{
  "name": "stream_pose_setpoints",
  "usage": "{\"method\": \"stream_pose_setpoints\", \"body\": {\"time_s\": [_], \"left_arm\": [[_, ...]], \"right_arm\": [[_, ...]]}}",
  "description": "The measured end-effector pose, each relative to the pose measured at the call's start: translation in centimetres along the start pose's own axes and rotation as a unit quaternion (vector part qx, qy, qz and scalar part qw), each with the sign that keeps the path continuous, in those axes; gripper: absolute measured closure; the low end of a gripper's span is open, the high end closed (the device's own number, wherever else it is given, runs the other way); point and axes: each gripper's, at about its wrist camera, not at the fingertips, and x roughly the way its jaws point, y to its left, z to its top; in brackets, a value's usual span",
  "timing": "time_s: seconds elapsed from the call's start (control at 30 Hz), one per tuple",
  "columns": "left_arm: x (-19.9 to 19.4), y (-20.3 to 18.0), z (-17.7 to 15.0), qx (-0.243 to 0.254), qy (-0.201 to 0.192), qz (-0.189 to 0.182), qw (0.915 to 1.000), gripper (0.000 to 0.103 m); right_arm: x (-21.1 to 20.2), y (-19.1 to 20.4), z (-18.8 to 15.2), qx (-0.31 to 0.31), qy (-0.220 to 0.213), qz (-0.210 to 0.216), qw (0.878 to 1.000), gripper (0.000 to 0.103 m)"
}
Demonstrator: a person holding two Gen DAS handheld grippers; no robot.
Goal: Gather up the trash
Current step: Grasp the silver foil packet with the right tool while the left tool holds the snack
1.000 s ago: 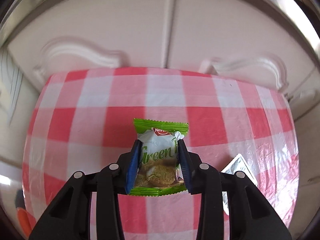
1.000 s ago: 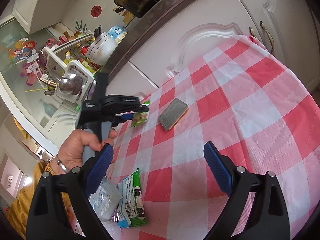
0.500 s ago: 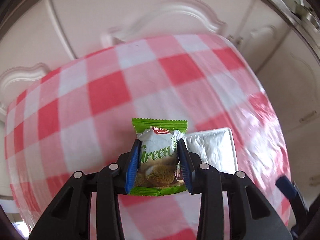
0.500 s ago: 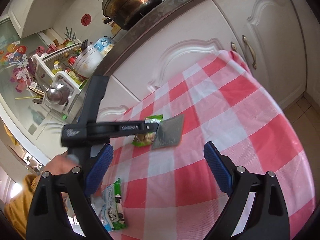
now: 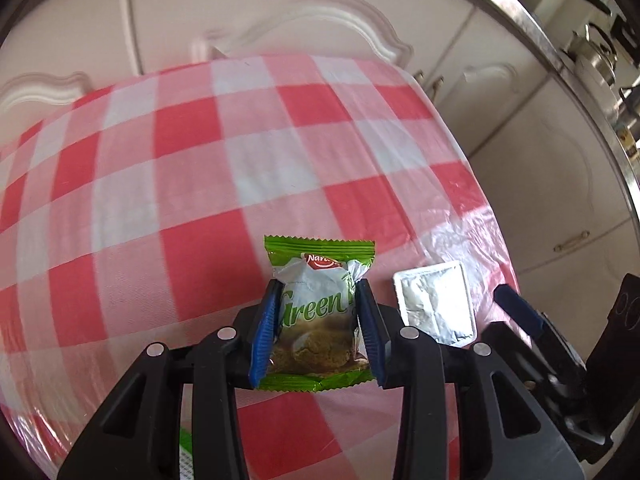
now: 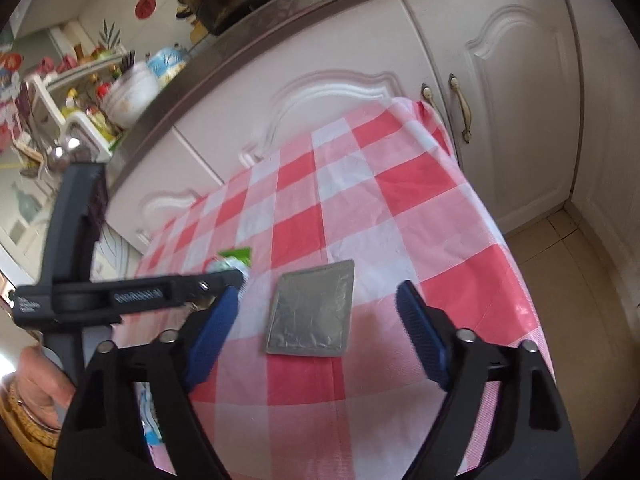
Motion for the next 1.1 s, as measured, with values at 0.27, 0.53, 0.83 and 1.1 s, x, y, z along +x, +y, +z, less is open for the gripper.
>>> {"method": "stream_pose_setpoints", "body": {"time_s": [0.27,0.53,0.83,1.1], "left_arm": [[-3.9,1.5,-1.5,-0.025,-0.049,0.014,0.9984,0.063],[-5.8,2.0,-4.0,-0.026,-0.070,0.013,0.9972,0.063],[-6.3,3.2,-6.7,-0.045,-0.072,0.007,0.9963,0.063],[-8.0,4.1,-8.6,-0.062,-0.087,-0.003,0.9943,0.063]], "right_arm": [[2.2,2.4,-0.9,-0.067,0.033,-0.060,0.995,0.030],[3.8,4.6,-1.4,-0.135,0.045,-0.123,0.982,0.030],[4.6,5.1,-1.4,-0.166,0.052,-0.155,0.973,0.036],[4.0,4.8,-1.3,-0.161,0.051,-0.132,0.977,0.037]]}}
